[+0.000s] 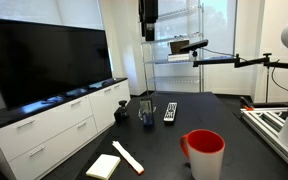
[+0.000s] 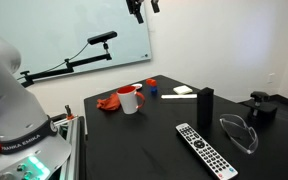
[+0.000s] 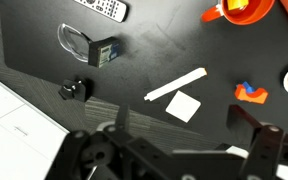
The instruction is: Put the black object into the mug
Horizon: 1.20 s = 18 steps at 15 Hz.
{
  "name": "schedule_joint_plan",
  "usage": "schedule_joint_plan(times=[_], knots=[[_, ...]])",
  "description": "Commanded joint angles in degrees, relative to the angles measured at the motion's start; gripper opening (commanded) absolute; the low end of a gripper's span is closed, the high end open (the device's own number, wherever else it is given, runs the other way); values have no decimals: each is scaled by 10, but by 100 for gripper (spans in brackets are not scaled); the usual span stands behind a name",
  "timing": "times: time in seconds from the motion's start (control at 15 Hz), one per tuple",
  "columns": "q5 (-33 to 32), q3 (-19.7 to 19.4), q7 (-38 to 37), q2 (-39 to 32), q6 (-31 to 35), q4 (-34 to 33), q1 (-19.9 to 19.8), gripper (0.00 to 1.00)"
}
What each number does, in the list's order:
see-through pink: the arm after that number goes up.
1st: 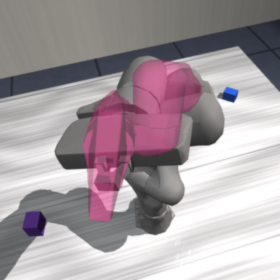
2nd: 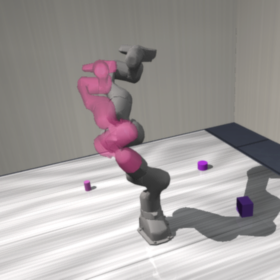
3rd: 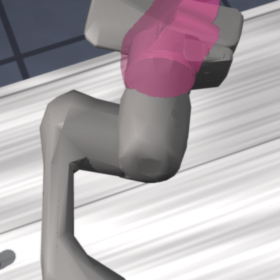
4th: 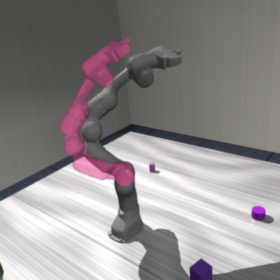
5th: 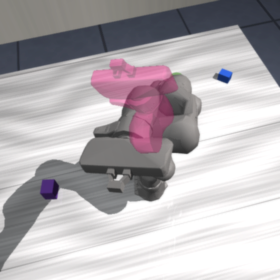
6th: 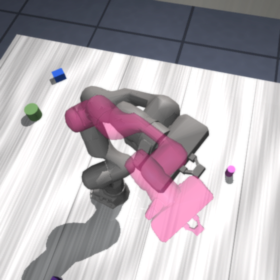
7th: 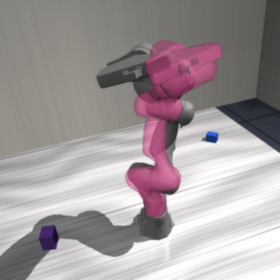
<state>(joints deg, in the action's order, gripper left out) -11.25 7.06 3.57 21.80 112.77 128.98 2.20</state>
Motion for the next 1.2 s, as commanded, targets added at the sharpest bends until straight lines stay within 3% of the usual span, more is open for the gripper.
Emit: schedule_joint_plan(times=[0.0,0.27,0.53,0.87,1.13], knots=[[-18,-10,-36,-26,-10,-19,-9,100],[-5,-55,-78,-87,-12,-46,-49,100],[72,-115,-23,-143,20,-62,-70,100],[138,-132,45,-195,70,-57,-74,100],[141,-130,109,-211,77,-47,-78,100]])
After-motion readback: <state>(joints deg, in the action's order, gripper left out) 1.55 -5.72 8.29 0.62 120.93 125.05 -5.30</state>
